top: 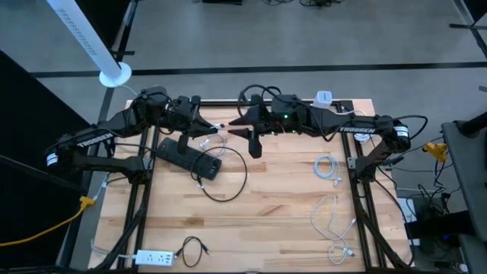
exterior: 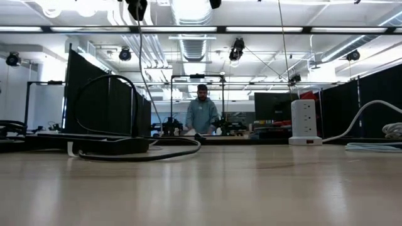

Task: Insert USB
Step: Insert the top left white charger cable into the black outlet extension

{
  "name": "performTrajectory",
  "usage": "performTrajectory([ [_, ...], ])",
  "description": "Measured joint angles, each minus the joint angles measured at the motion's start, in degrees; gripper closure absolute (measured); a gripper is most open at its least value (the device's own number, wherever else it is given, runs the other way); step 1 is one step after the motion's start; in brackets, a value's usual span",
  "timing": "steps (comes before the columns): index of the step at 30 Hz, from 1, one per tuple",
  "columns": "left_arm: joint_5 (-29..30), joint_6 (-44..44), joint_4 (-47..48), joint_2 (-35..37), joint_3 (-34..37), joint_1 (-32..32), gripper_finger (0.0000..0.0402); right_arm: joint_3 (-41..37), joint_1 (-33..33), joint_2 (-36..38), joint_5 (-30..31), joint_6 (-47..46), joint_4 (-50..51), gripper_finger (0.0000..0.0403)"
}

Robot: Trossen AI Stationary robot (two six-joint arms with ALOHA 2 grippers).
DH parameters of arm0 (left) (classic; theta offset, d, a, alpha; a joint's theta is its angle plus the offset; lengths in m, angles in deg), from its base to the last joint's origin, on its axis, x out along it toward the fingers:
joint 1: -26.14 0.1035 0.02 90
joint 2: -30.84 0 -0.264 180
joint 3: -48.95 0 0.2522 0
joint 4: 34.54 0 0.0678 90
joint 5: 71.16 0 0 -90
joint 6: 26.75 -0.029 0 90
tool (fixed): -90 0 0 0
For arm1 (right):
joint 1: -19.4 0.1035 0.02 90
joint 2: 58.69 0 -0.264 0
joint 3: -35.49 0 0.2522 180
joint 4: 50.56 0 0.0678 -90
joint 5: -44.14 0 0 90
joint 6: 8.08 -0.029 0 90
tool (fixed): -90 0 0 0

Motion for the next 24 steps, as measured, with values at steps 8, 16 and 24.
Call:
performTrajectory([
  [8, 11.4, -19.9, -0.1, -0.2, 0.0, -5.2, 0.0401, 0.0, -1.0, 3.9, 0.0, -14.2, 11.7, 0.0313],
  [16, 27.0, -43.8, -4.8, -2.6, 0.0, -10.8, 0.0401, 0.0, -3.0, 10.0, -1.7, -31.2, 16.7, 0.0272],
  [24, 31.5, -55.0, -15.2, -4.8, 0.0, -13.7, 0.0401, -0.1, -4.2, 8.0, -12.8, -50.4, 7.5, 0.0234],
])
